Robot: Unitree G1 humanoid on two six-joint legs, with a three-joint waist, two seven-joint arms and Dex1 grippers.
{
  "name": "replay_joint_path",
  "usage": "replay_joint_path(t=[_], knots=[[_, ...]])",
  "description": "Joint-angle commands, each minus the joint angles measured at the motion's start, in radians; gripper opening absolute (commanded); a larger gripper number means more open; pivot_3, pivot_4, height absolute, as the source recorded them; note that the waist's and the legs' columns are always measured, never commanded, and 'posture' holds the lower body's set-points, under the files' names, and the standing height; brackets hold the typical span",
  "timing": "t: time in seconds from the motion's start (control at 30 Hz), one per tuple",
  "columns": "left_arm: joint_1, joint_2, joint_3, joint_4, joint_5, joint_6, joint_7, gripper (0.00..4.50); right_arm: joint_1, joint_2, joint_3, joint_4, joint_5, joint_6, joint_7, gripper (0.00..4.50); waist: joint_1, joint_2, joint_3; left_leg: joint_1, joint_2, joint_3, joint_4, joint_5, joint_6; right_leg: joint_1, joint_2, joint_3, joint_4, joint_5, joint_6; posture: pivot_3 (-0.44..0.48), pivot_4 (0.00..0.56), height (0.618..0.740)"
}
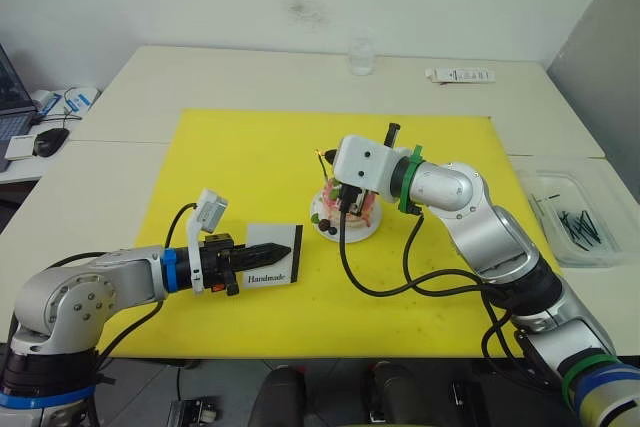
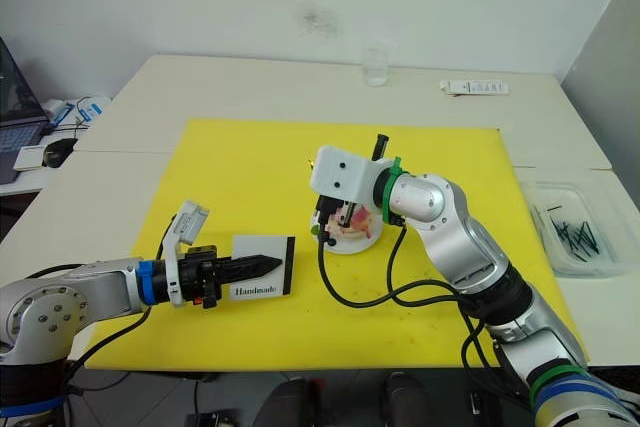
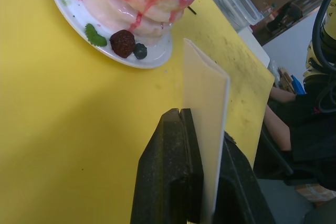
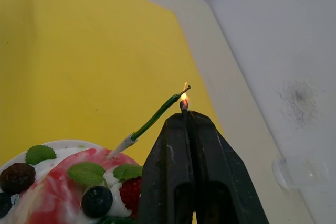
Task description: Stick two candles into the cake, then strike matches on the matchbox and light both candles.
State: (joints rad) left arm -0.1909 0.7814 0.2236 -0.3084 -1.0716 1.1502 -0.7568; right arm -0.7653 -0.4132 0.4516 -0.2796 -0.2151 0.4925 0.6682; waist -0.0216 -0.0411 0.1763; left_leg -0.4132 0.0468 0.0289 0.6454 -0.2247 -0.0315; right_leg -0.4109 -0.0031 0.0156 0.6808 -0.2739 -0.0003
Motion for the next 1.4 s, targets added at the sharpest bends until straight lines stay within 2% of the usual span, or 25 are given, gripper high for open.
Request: replay_joint_path(t=[0.03, 0.5, 0.73, 0.93, 1.03, 1.17, 1.3, 1.4], knots=[[-0.014, 0.002, 0.003, -0.019, -0.01, -0.005, -0.011, 0.0, -0.005, 0.004, -0.032, -0.033, -0.009, -0.009, -0.006, 0.02, 0.0, 0.0, 0.0, 0.0, 0.0, 0.0, 0.0, 0.0, 0.0, 0.0, 0.0, 0.0, 0.0, 0.0, 0.0, 0.0, 0.15, 0.74], [-0.017, 0.001, -0.002, -0.019, -0.008, -0.005, -0.01, 0.0, -0.006, 0.011, -0.048, -0.04, -0.006, -0.001, -0.016, 0.02, -0.002, 0.0, 0.0, 0.0, 0.0, 0.0, 0.0, 0.0, 0.0, 0.0, 0.0, 0.0, 0.0, 0.0, 0.0, 0.0, 0.15, 0.74], [-0.02, -0.003, -0.009, -0.014, -0.005, -0.007, -0.012, 0.0, -0.015, 0.084, -0.155, -0.114, 0.06, 0.127, -0.045, 0.02, -0.002, 0.0, 0.0, 0.0, 0.0, 0.0, 0.0, 0.0, 0.0, 0.0, 0.0, 0.0, 0.0, 0.0, 0.0, 0.0, 0.15, 0.74], [-0.023, -0.003, -0.016, -0.015, -0.014, -0.002, -0.015, 0.0, -0.054, 0.157, -0.338, -0.219, 0.193, 0.321, -0.076, 0.02, -0.003, 0.0, 0.0, 0.0, 0.0, 0.0, 0.0, 0.0, 0.0, 0.0, 0.0, 0.0, 0.001, 0.0, 0.0, 0.0, 0.15, 0.74], [-0.02, -0.003, -0.016, -0.022, -0.026, 0.006, -0.018, 0.0, -0.063, 0.098, -0.445, -0.285, 0.242, 0.4, -0.064, 0.02, -0.001, 0.0, 0.0, 0.0, 0.0, 0.0, 0.0, 0.0, 0.0, 0.0, 0.0, 0.0, 0.0, 0.0, 0.0, 0.0, 0.15, 0.74], [-0.001, 0.002, -0.004, -0.044, -0.052, 0.022, -0.017, 0.0, -0.004, -0.081, -0.569, -0.319, 0.26, 0.468, -0.044, 0.02, 0.002, 0.0, 0.0, -0.001, -0.001, 0.0, 0.0, 0.0, 0.0, 0.0, -0.002, 0.0, -0.001, 0.0, 0.0, 0.0, 0.15, 0.74], [0.028, -0.016, 0.003, -0.089, -0.108, 0.043, 0.008, 0.0, 0.173, -0.265, -0.728, -0.307, 0.261, 0.506, -0.018, 0.02, 0.004, 0.0, 0.0, -0.001, -0.002, 0.001, 0.0, 0.0, 0.0, 0.0, -0.002, 0.0, -0.001, 0.0, 0.0, 0.0, 0.15, 0.74], [0.042, -0.053, -0.012, -0.13, -0.166, 0.055, 0.044, 0.0, 0.312, -0.311, -0.845, -0.281, 0.274, 0.553, -0.034, 0.02, 0.005, 0.0, 0.0, -0.002, -0.002, 0.0, -0.001, 0.0, 0.0, 0.0, -0.002, 0.0, -0.001, 0.0, 0.0, 0.0, 0.15, 0.74]])
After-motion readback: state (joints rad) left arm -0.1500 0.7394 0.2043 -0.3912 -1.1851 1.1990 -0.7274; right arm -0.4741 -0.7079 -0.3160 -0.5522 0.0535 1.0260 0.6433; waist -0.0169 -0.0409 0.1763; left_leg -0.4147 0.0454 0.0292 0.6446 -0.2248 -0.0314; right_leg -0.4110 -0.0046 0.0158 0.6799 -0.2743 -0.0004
